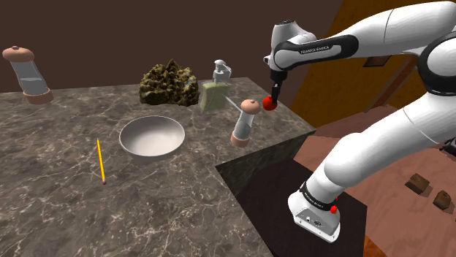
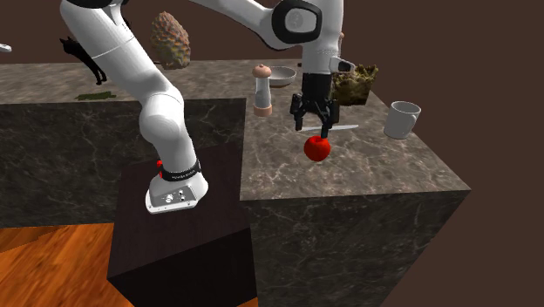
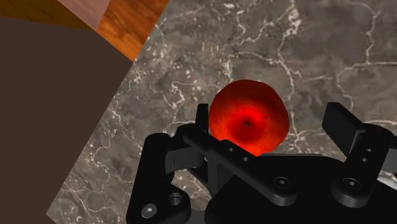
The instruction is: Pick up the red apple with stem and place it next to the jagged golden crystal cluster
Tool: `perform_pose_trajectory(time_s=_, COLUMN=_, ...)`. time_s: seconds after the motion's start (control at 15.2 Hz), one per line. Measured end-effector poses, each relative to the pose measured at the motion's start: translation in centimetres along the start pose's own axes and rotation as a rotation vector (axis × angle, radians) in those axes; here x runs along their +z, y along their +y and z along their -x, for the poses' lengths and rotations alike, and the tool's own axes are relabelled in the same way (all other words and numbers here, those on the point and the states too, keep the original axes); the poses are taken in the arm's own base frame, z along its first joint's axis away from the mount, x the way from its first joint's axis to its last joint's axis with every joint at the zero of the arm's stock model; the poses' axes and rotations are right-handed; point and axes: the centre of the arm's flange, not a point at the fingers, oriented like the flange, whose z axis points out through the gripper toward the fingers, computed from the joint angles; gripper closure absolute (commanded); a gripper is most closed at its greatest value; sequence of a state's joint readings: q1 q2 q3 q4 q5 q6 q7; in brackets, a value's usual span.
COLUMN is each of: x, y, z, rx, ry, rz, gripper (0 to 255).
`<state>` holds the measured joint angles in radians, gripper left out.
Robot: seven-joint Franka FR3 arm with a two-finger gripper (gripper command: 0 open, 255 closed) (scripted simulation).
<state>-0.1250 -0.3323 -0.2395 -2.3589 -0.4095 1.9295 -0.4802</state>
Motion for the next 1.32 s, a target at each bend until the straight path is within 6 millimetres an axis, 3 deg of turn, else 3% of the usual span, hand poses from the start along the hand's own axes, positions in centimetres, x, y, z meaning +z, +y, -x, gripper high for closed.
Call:
perform_pose_trajectory(time_s=0.46, x=3.6, y=0.7, z=-0.3, rx=-0.005, ry=0.001, rz=0.005, gripper=0)
perform_pose_trajectory(time_s=0.86, x=4.0, y=0.6, z=-0.2, rx=-0.005, ry=0.001, rz=0.005, gripper=0)
perform_pose_trajectory(time_s=0.92, x=4.0, y=0.6, z=-0.2, rx=-0.005, ry=0.001, rz=0.005, gripper=255)
perform_pose_trajectory(time_s=1.32, x=4.0, y=0.7, z=-0.2, rx=-0.004, ry=0.001, rz=0.005, gripper=255)
